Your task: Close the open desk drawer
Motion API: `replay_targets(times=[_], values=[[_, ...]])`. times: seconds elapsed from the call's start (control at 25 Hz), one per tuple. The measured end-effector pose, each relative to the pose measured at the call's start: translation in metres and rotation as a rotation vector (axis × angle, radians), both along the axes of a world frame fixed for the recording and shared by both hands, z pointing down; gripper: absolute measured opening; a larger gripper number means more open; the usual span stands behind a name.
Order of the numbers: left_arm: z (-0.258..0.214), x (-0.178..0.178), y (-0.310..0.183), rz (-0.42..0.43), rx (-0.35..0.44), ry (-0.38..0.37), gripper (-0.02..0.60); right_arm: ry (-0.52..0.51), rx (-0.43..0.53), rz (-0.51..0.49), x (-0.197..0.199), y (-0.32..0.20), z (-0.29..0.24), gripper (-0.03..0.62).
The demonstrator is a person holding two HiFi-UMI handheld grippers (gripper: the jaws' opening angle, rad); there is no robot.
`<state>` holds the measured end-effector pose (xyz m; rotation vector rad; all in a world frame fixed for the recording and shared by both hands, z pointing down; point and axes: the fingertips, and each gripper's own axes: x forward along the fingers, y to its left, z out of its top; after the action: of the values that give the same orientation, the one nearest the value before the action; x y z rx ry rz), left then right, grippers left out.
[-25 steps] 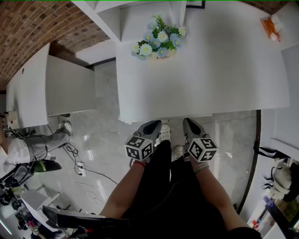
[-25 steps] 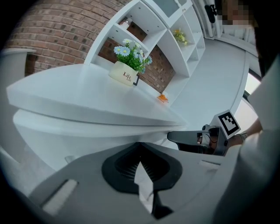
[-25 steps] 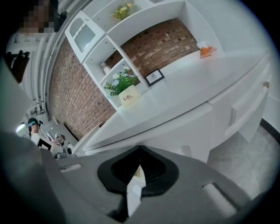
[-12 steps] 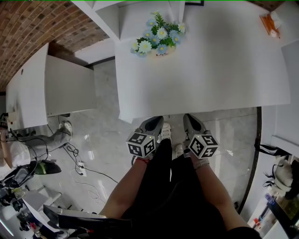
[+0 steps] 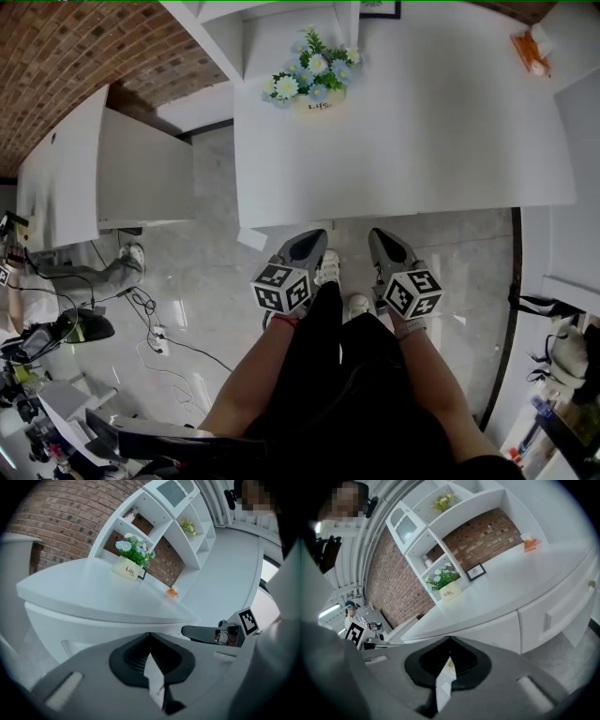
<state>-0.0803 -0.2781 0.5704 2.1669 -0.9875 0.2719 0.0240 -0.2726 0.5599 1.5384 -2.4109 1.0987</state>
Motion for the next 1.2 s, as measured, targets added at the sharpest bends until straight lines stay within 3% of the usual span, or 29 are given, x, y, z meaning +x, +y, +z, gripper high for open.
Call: replay_targets(times=[0.44,1.2], values=[[-0.056,-0.018,0.031,-0.137,0.139,0.001,0.003,0.105,0.242,-0.146,0.019,0.031,-0.074,0.002],[-0.154,-0.044,0.093,-0.295,0.4,0.008,0.003,0.149,0.464,-0.256,0.019,0.097,-0.157,0.002]])
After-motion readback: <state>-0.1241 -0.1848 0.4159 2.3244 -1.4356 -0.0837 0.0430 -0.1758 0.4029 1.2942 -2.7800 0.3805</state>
